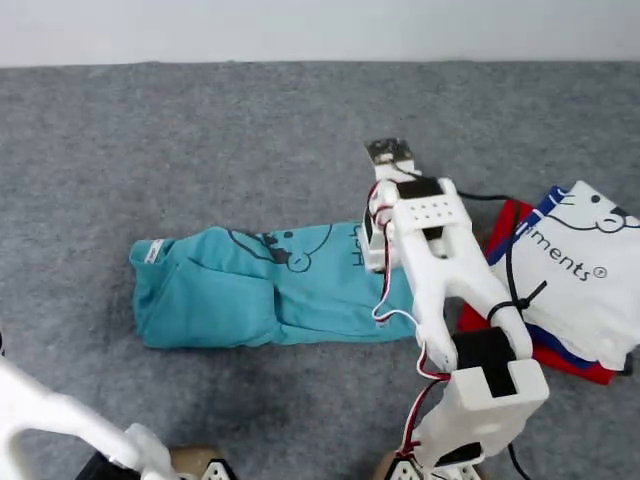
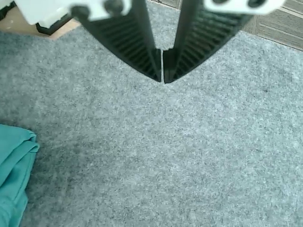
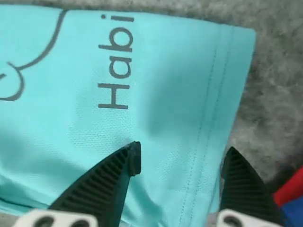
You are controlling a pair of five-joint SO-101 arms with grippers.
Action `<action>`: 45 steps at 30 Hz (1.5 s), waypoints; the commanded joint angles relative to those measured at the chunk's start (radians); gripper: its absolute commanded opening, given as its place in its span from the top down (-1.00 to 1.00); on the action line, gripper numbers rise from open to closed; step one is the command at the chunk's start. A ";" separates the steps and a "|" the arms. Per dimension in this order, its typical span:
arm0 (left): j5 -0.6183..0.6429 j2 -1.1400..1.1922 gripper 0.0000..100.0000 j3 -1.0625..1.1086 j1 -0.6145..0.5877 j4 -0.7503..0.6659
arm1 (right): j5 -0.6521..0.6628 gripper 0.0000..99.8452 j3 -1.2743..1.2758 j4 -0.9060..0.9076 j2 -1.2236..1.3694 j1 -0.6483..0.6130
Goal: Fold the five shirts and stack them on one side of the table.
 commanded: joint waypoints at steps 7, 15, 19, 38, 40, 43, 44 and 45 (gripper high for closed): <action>0.008 -0.025 0.96 -0.042 0.006 -0.006 | -0.011 0.47 0.046 -0.076 0.087 0.024; 0.008 -0.025 0.96 -0.042 0.008 -0.006 | 0.095 0.96 0.035 -0.074 0.119 0.038; 0.008 -0.029 0.96 -0.042 0.008 -0.006 | 0.150 0.98 0.028 -0.050 0.102 0.042; 0.051 -0.029 0.96 -0.042 0.006 -0.011 | 0.215 0.98 -0.014 0.124 -0.420 -0.275; 0.051 -0.029 0.96 -0.042 0.006 -0.012 | 0.215 0.98 -0.040 0.116 -0.420 -0.325; 0.051 -0.032 0.96 -0.042 0.002 -0.012 | 0.221 0.98 -0.091 0.114 -0.418 -0.397; 0.051 -0.032 0.96 -0.042 0.000 -0.012 | 0.222 0.98 -0.107 0.114 -0.417 -0.423; 0.051 -0.029 0.96 -0.042 -0.002 -0.012 | 0.222 0.98 -0.129 0.114 -0.407 -0.449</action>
